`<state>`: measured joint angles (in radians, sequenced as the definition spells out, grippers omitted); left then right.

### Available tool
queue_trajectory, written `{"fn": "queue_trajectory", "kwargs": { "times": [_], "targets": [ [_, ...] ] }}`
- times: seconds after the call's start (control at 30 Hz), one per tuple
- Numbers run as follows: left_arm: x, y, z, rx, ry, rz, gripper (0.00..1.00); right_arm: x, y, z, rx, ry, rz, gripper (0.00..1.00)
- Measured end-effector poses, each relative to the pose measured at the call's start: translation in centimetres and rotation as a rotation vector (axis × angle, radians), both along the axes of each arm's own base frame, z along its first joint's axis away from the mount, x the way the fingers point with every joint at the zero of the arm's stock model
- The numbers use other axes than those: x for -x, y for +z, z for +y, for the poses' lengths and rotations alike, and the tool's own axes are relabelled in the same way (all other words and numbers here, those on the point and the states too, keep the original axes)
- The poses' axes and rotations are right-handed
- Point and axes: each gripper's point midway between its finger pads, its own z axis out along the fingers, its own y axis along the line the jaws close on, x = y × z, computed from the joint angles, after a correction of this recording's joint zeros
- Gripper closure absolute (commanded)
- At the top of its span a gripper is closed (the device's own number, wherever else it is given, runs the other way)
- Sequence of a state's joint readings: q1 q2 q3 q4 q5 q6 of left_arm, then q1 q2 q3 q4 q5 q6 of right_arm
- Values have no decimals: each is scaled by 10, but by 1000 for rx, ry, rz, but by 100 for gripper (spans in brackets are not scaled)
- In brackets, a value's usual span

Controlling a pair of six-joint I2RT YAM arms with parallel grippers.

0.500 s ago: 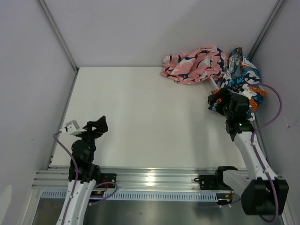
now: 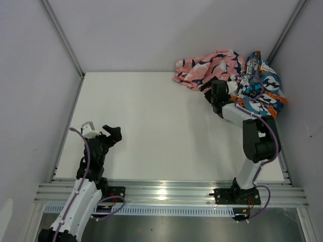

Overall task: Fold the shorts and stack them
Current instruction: Grab the shorts from the pile

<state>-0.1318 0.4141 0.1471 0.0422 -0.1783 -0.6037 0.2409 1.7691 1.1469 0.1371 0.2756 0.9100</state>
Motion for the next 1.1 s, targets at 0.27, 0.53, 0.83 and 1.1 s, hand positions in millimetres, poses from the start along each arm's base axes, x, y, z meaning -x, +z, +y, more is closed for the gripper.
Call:
{"fn": "queue_trajectory", "kwargs": {
  "times": [0.27,0.53,0.83,1.1],
  "targets": [
    [-6,0,-6,3,-32,22,1,-76,-41,1,25,-127,0,1],
    [-6,19,-5,2,-24,-52,1,-121,-71,-11,47,-255,-18,12],
    [-7,17,1,-8,4,-46,1,-152,-69,-17,68,-316,-81,100],
    [-6,17,3,-10,16,-44,1,-134,-17,5,171,-209,-113,100]
  ]
}}
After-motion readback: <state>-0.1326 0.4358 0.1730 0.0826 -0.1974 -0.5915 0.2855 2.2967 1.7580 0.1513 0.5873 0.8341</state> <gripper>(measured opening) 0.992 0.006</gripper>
